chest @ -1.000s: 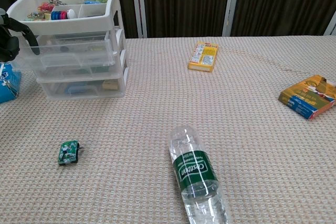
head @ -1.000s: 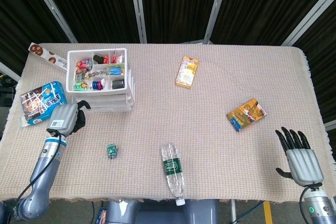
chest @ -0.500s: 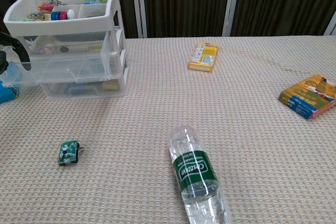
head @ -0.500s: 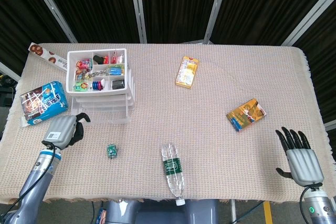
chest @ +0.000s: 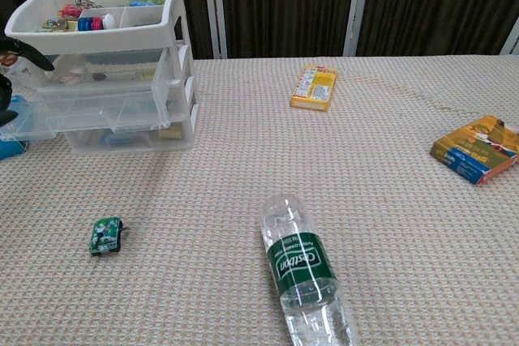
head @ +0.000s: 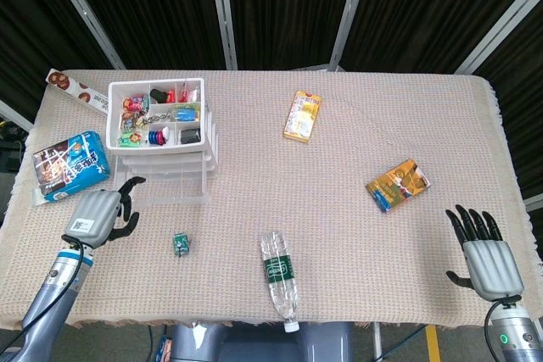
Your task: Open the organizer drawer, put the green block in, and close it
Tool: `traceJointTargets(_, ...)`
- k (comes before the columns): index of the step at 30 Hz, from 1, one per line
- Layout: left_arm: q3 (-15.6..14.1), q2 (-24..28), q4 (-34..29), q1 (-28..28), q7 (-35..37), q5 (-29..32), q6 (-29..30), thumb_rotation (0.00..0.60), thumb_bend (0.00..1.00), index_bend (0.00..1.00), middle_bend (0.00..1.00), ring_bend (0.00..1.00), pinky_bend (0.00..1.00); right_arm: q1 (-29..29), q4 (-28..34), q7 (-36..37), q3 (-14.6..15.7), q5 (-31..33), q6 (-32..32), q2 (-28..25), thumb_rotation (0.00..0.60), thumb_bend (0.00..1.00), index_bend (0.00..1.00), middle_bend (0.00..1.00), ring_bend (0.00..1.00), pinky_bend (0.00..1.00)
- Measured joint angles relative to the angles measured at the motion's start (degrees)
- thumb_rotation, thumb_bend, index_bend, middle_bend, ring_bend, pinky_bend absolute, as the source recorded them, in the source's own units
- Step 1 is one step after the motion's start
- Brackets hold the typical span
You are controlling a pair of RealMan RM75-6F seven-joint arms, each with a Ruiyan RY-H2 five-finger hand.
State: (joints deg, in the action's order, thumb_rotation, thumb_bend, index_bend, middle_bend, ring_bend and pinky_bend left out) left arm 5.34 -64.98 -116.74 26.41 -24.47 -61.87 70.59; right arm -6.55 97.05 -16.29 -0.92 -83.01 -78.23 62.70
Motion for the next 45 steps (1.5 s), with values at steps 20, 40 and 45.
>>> traceJointTargets(20, -12.6, 5.1, 0.5, -5.9, 0.6, -27.3, 3.3, 0.600, 0.20, 0.09, 0.33, 0.30, 0.30, 0.1, 0.0, -0.3, -0.2, 0.3, -0.3, 0.2, 0.600, 0.00, 0.05, 0.00, 0.00, 0.00)
traceJointTargets(40, -9.7, -4.5, 9.6, -1.9, -16.4, -18.2, -9.3, 0.600, 0.15, 0.22, 0.99, 0.85, 0.66, 0.0, 0.3, -0.1, -0.2, 0.8, 0.3, -0.2, 0.600, 0.00, 0.05, 0.00, 0.00, 0.00)
traceJointTargets(45, -7.7, -7.8, 11.3, 0.6, -23.0, -12.0, -12.1, 0.600, 0.14, 0.20, 0.99, 0.85, 0.66, 0.0, 0.3, 0.1, -0.2, 0.8, 0.3, -0.2, 0.600, 0.00, 0.05, 0.00, 0.00, 0.00)
